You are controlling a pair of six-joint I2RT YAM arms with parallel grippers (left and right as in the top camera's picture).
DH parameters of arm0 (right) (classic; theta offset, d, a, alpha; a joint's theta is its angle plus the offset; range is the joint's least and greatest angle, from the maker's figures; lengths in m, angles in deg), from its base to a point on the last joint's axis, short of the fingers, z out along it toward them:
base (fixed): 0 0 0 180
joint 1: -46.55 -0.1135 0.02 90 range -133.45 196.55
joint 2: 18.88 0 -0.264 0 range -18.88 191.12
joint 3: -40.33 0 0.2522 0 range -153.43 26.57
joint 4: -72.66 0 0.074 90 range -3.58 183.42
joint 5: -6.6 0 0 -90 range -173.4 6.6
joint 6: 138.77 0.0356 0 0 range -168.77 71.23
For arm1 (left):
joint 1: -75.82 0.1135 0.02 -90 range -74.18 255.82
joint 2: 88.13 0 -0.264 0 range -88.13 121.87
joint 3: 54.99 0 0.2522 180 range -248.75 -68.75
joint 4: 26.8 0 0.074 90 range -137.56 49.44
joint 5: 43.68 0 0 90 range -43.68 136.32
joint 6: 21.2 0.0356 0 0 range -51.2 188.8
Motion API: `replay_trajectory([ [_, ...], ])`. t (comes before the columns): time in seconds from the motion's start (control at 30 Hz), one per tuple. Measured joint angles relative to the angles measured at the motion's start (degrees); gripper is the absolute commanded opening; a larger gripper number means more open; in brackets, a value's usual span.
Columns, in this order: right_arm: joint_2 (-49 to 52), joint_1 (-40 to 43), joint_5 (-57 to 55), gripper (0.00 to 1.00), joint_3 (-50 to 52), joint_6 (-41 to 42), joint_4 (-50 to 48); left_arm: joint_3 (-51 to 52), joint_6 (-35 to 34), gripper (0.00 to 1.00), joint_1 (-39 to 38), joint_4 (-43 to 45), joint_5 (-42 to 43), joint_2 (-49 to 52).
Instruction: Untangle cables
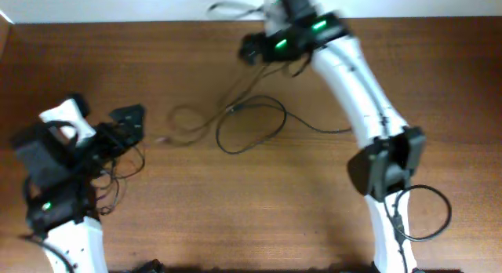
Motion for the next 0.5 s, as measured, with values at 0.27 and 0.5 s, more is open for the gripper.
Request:
replay_trajectory([
  [0.27,-0.92,10.86,9.57,0.99,-13.03,-13.35,28.7,0.15,-8.44,0.99,-31.12,19.23,-11.74,17.27],
  [0.5,-0.92,8.04,14.16,0.98,-11.69,-3.43,31.93,0.15,-14.27,0.99,-31.56,21.88,-14.08,22.91],
])
